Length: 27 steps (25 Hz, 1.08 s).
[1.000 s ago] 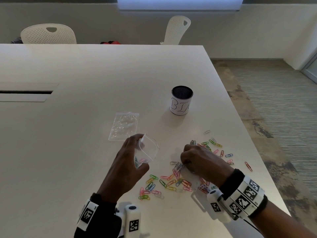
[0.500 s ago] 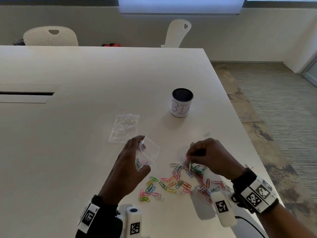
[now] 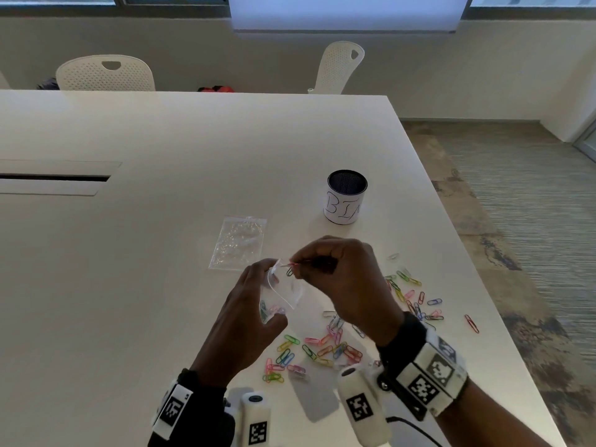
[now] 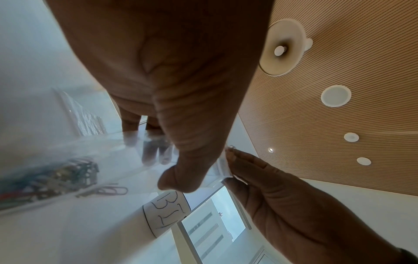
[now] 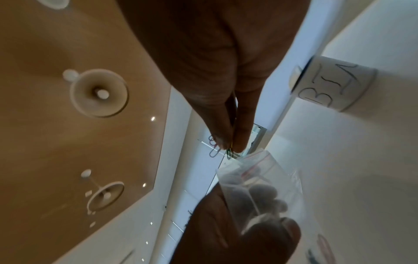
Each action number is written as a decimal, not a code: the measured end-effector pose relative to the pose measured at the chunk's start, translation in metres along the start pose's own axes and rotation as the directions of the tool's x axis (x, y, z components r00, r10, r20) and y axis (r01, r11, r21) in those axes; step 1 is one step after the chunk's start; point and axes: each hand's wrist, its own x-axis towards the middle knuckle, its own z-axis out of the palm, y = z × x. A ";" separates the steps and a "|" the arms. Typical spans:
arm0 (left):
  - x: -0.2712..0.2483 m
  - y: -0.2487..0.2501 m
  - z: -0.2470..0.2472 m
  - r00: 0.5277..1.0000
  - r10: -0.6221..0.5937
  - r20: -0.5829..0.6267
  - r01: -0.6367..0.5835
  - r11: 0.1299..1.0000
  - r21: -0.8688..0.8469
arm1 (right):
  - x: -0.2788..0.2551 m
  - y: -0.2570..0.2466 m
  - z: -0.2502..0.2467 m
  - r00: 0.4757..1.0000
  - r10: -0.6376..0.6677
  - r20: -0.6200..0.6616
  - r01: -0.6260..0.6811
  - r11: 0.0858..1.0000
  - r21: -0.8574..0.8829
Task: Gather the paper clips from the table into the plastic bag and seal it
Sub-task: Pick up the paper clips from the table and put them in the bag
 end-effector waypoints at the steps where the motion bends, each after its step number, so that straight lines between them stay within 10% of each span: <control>1: 0.000 0.000 0.000 1.000 -0.001 -0.002 0.001 1.000 0.006 | 0.001 0.000 0.005 0.999 -0.039 0.015 0.040 0.997 -0.064; 18: -0.004 -0.004 -0.009 0.999 -0.014 -0.033 0.014 1.000 0.001 | -0.003 0.002 -0.014 0.991 -0.033 0.132 0.057 0.982 -0.181; 22: -0.007 -0.005 -0.013 0.998 -0.024 -0.050 0.025 1.000 0.007 | -0.024 0.018 0.005 0.813 0.036 0.581 0.157 0.948 -0.279; 27: -0.008 -0.005 -0.015 0.998 -0.031 -0.058 0.031 1.000 0.005 | -0.040 0.028 0.047 0.671 -0.050 0.740 0.384 0.877 -0.289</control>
